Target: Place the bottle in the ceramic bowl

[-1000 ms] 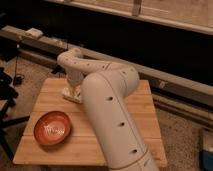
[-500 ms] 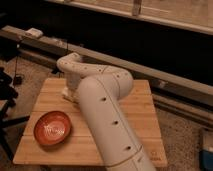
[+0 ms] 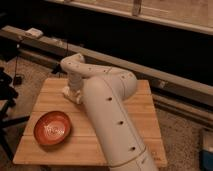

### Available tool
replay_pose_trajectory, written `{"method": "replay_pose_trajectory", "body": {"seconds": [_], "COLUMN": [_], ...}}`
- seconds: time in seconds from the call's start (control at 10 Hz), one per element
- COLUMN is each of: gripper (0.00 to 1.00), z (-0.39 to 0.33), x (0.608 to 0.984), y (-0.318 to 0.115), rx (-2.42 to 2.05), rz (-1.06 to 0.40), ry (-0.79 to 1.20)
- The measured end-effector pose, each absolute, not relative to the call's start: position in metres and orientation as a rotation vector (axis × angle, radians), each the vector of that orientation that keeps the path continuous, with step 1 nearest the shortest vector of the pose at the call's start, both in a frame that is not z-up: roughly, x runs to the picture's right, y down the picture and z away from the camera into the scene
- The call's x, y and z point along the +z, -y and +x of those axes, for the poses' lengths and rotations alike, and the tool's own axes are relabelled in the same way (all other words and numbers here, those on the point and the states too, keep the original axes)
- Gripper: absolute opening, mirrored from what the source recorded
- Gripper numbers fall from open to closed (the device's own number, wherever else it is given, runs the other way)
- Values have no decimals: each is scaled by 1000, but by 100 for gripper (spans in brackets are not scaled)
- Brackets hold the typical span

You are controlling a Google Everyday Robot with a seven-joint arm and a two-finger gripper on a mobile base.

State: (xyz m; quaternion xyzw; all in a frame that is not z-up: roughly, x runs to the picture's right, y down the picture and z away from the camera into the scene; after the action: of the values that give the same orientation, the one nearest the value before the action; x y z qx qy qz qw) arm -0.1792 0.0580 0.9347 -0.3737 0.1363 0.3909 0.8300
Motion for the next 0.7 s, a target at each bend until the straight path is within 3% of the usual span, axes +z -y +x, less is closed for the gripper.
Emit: {"method": "replay_pose_trajectory", "body": {"seconds": [0.1, 0.3, 0.7], "gripper": [14, 0, 0], "z": [-179, -167, -173], "x": [924, 898, 818], "y": [-57, -52, -56], "rx": [839, 856, 847], "rz": [-787, -772, -762], "ry": [-289, -295, -260]}}
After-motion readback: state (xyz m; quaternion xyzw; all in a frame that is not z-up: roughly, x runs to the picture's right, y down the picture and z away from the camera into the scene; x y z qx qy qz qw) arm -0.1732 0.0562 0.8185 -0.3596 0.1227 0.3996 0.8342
